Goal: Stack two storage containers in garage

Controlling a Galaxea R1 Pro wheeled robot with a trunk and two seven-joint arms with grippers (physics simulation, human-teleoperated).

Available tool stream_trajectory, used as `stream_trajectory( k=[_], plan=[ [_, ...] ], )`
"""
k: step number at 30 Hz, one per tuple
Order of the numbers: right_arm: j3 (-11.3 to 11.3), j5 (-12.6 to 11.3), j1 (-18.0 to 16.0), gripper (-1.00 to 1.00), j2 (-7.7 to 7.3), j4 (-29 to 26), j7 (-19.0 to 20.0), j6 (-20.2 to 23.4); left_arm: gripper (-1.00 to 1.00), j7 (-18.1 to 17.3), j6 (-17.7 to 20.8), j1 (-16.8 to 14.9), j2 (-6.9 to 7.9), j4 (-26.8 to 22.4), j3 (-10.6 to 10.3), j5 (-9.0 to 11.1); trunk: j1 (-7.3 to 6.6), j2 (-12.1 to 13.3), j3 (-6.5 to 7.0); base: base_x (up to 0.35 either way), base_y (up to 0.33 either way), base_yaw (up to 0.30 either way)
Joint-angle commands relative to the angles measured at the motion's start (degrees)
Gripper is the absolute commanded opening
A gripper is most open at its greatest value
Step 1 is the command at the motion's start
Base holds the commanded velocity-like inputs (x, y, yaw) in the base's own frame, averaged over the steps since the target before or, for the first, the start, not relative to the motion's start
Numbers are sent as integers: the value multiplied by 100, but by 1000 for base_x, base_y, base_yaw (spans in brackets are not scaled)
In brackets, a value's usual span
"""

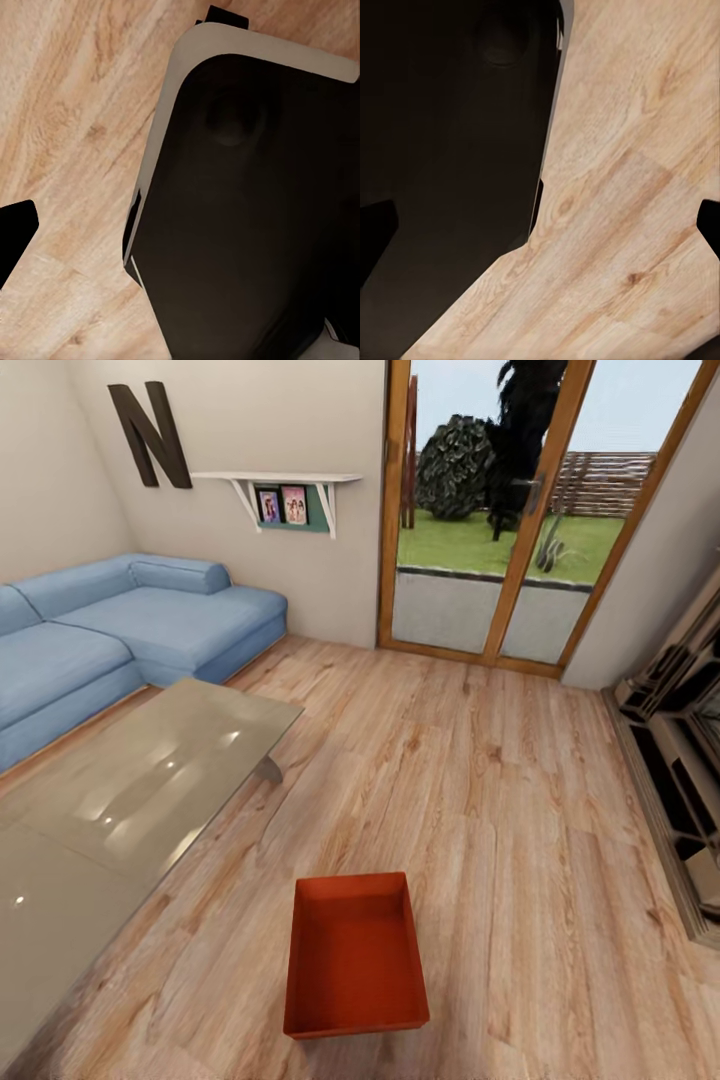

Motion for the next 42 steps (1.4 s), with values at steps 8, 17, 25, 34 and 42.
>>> stream_trajectory(
  k=[8,17,25,34,42],
  plan=[
    [36,28,-6,100,1,17,-26,-28,100,-15,-19,-3,-13,-18,50,17,0,-2,-76,0,0,0],
    [49,45,-6,100,1,17,-26,-27,100,-16,-21,-3,-13,-35,36,10,0,-2,-157,0,0,0],
    [37,46,-6,100,1,17,-26,-29,100,-16,-21,-3,-14,-32,27,10,0,-2,-229,0,0,0],
    [37,36,-6,100,1,17,-26,-29,100,-16,-20,-3,-14,-30,33,10,0,-2,-310,0,0,0],
    [36,29,-6,100,-7,17,-26,-29,100,-16,-21,-3,-13,-33,20,10,0,-2,-383,0,0,0]
  ],
)
